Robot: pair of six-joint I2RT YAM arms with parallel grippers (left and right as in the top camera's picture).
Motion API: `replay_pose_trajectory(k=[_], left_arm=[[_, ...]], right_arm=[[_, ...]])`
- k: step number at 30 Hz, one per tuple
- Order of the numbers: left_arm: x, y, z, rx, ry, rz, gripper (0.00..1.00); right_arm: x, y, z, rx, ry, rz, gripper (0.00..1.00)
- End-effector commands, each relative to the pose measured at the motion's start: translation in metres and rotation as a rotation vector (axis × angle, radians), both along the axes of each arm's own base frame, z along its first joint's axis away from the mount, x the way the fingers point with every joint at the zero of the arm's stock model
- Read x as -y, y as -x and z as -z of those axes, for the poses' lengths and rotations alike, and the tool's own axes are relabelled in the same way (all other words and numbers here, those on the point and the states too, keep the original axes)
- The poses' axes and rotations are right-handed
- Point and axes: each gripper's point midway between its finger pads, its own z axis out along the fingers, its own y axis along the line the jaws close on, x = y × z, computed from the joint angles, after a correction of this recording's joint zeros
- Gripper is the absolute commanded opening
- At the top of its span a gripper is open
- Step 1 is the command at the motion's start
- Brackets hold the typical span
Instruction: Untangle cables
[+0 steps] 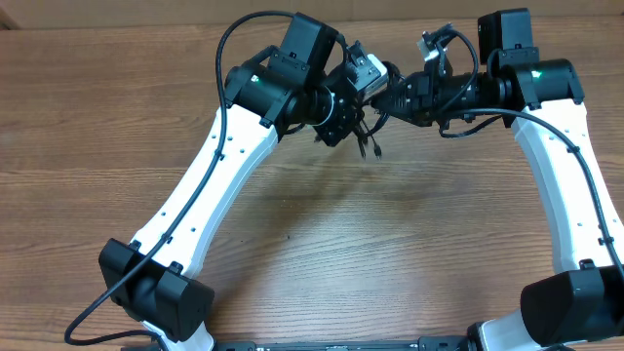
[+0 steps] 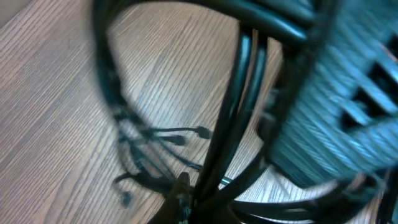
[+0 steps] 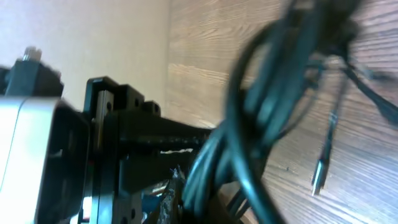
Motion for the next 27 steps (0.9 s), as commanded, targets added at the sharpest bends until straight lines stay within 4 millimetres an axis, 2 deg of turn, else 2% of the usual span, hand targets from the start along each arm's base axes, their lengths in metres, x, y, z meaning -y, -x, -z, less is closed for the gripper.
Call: replay_pose_trajectory(k=[1,4,5,6,7,8,9,10,14,18,21,23,27], left_arm=[[-0.017,-0.023,-0.002,-0.028,0.007,-0.180,0.04],[-0.039,-0.035,-0.029,-0.048,0.084,-0.336,0.04],[-0.049,-0.037,-0.041,-0.060,0.122,-0.400,0.04],[-0.056,-0.038,-0.048,-0.067,0.148,-0.441,0.04],[-0.065,-0.037,-0.056,-0.081,0.175,-0.493,0.04],[-0.073,-0.036,-0.061,-0.098,0.191,-0.530,0.04],[-0.076,-0.034,-0.062,-0.106,0.195,-0.544,0.04],[-0.081,-0.031,-0.063,-0.125,0.195,-0.562,0.04],[-0.085,-0.017,-0.050,-0.203,0.156,-0.568,0.04],[-0.086,-0.012,-0.044,-0.236,0.141,-0.576,0.04],[-0.086,-0.011,-0.044,-0.263,0.156,-0.610,0.04],[-0.086,-0.011,-0.044,-0.279,0.167,-0.632,0.04],[-0.086,-0.009,-0.043,-0.295,0.165,-0.641,0.04]], right_arm=[[-0.004,0.003,-0.007,0.030,-0.024,-0.031,0.04],[0.003,-0.004,0.004,0.035,0.051,0.015,0.04],[0.006,-0.007,0.007,0.038,0.076,0.030,0.07],[0.007,-0.008,0.009,0.041,0.091,0.038,0.17],[0.011,-0.011,0.013,0.046,0.119,0.054,0.50],[0.012,-0.013,0.015,0.049,0.136,0.064,0.77],[0.014,-0.014,0.016,0.050,0.146,0.070,0.90],[0.015,-0.015,0.017,0.054,0.154,0.075,0.97],[0.014,-0.019,0.014,0.037,0.139,0.101,0.99],[0.003,-0.017,0.013,0.050,0.134,0.081,0.96],[-0.010,-0.018,0.018,0.030,0.156,0.089,0.91],[-0.023,-0.020,0.024,0.029,0.179,0.093,0.81],[-0.051,-0.017,0.023,0.078,0.169,0.034,0.72]])
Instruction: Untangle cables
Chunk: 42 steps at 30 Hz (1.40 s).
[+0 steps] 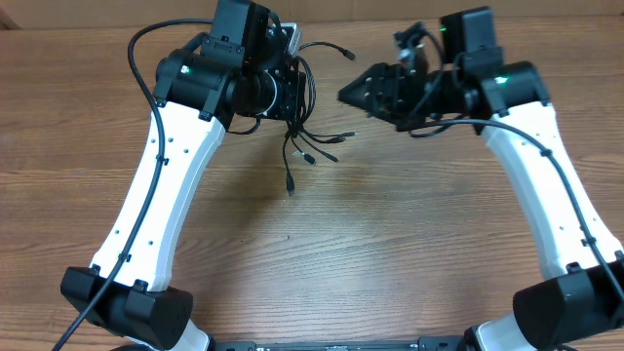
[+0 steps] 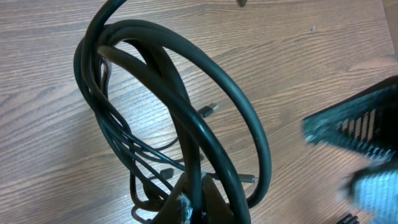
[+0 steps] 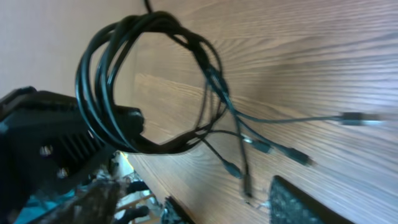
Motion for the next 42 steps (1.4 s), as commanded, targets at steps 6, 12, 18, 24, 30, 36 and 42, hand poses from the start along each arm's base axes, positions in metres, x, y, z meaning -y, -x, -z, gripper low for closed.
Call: replay_pose_trajectory(k=[6,12,18,24,30,36,42], left_arm=[[0.005,0.009,-0.016,-0.019,0.056,-0.027,0.04],[0.008,0.011,-0.017,-0.027,0.073,-0.014,0.04],[0.012,0.013,-0.018,-0.033,0.095,0.000,0.04],[0.015,0.015,-0.020,-0.038,0.111,0.015,0.04],[0.023,0.025,-0.022,-0.041,0.136,0.104,0.04],[0.028,0.041,-0.022,-0.063,0.163,0.210,0.04],[-0.007,0.018,-0.028,-0.030,0.165,0.109,0.04]], right_arm=[[-0.035,-0.002,-0.004,0.075,-0.009,-0.054,0.71],[-0.044,-0.003,-0.007,0.108,-0.022,-0.071,0.71],[-0.054,0.000,-0.008,0.129,-0.016,-0.087,0.67],[-0.051,-0.008,0.009,0.134,0.075,-0.032,0.50],[-0.047,-0.023,0.036,0.110,0.140,0.006,0.37],[-0.039,-0.038,0.041,0.149,0.192,0.063,0.20],[0.005,-0.040,0.070,0.031,0.372,0.238,0.04]])
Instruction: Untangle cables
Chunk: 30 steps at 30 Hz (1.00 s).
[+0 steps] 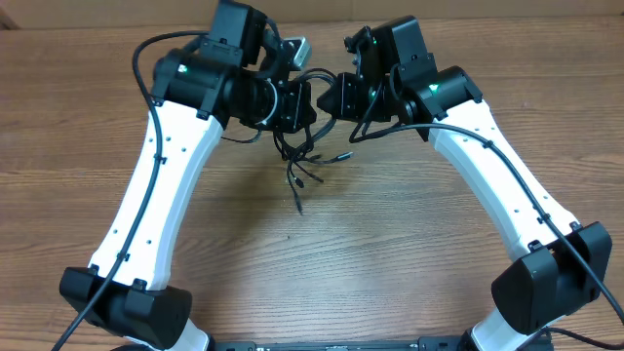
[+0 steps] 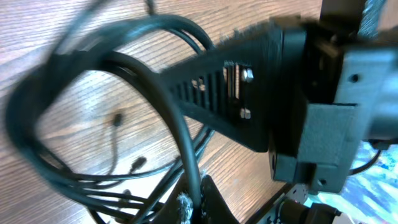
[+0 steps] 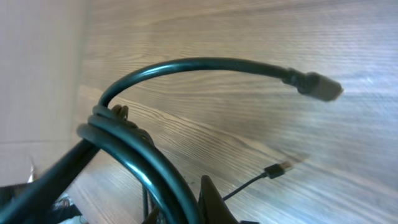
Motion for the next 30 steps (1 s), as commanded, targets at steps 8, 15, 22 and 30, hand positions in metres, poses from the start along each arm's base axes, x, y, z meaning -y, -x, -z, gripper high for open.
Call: replay_pose_trajectory(k=[8,15,22,30], left_arm=[[-0.134,-0.047,-0.019,0.075,-0.030,-0.321,0.04],[-0.190,-0.050,-0.015,0.061,-0.069,-0.457,0.04],[-0.193,-0.044,-0.007,0.037,-0.135,-0.463,0.04],[-0.115,-0.032,-0.025,0.130,0.029,-0.115,0.06]], right_arm=[[0.168,-0.013,0.048,-0.251,0.315,0.597,0.04],[0.199,-0.010,0.050,-0.303,0.278,0.602,0.04],[0.124,-0.007,0.018,-0.156,0.038,0.135,0.04],[0.059,0.028,-0.081,0.203,-0.100,-0.290,0.04]])
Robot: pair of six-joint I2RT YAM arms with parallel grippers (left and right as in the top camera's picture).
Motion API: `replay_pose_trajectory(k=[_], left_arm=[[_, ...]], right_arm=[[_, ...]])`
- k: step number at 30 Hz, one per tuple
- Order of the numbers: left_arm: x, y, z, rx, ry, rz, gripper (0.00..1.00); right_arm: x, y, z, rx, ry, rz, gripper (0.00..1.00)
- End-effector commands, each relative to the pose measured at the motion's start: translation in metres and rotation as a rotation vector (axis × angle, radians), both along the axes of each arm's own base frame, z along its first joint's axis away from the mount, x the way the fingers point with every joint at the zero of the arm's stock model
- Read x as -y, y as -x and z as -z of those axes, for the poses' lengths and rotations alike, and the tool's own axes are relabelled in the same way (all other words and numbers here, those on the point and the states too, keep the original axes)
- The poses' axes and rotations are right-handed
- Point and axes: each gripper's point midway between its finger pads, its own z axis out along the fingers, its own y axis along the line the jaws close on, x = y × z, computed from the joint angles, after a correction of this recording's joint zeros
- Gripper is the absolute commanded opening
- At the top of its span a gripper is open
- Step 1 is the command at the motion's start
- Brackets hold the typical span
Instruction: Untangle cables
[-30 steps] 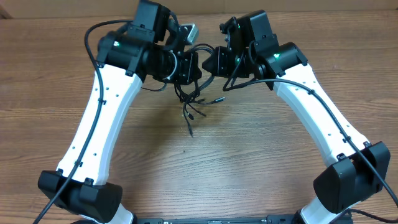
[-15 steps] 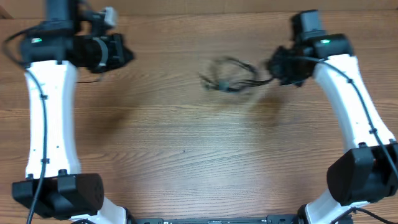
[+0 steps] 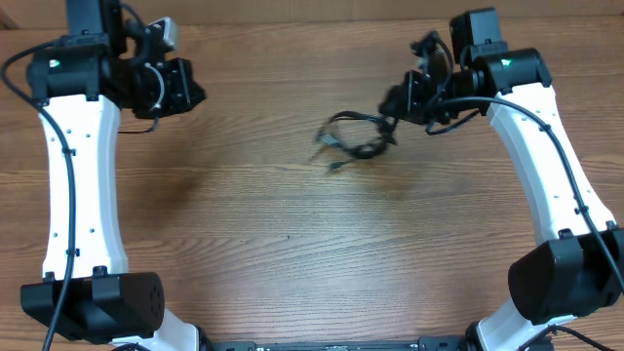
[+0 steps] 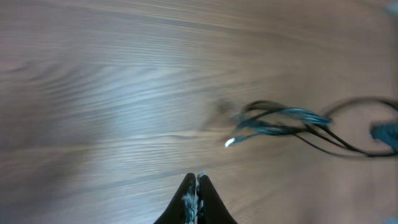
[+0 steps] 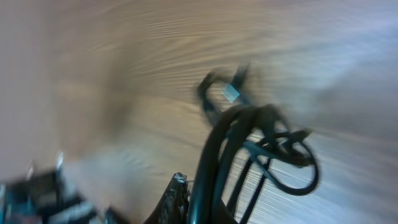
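A tangle of black cables (image 3: pixel 353 138) hangs blurred over the wooden table, right of the middle at the back. My right gripper (image 3: pixel 395 102) is shut on its thick strand. The right wrist view shows that strand running past the gripper (image 5: pixel 194 186), with loops and a plug (image 5: pixel 267 143) beyond it. Far off at the back left, my left gripper (image 3: pixel 193 95) is shut with nothing in it. In the left wrist view the left gripper (image 4: pixel 198 180) has its fingers pressed together, and the cables (image 4: pixel 280 119) lie in the distance.
The bare wooden table (image 3: pixel 292 263) runs under both arms. The two arm bases stand at the front edge, left (image 3: pixel 93 302) and right (image 3: pixel 570 283). The table's back edge lies just behind the grippers.
My left gripper has let go of the bundle and now stands at the far back left, shut and empty. The right gripper has moved right with the whole bundle in it.
Both grippers were first pressed together around the bundle at the back. Then the left one held the coiled cables at the back left, with the right apart from them. Then the right one met the bundle again. Now the right holds it alone.
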Motion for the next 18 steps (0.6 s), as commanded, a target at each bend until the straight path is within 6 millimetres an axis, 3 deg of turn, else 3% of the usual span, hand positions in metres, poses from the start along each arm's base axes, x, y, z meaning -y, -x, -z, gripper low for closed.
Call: replay_pose_trajectory(k=[1,4,7,10,13,18], left_arm=[[0.054,0.012,-0.031,0.138,0.087,0.264,0.11],[0.081,0.021,-0.033,0.144,0.107,0.344,0.29],[0.119,0.038,-0.037,0.211,0.113,0.542,0.50],[0.149,0.054,-0.037,0.280,0.086,0.718,0.61],[0.170,0.058,-0.032,0.293,0.077,0.784,0.64],[0.196,0.044,-0.012,0.239,0.109,0.768,0.63]], right_arm=[[-0.033,0.017,-0.084,0.347,-0.089,-0.251,0.04],[-0.030,0.011,-0.078,0.334,-0.022,-0.187,0.04],[-0.031,0.015,-0.073,0.307,-0.016,-0.193,0.04],[-0.033,0.019,-0.072,0.292,-0.021,-0.200,0.04],[-0.035,0.023,-0.071,0.277,-0.020,-0.207,0.04],[-0.035,0.025,-0.069,0.266,-0.019,-0.209,0.04]])
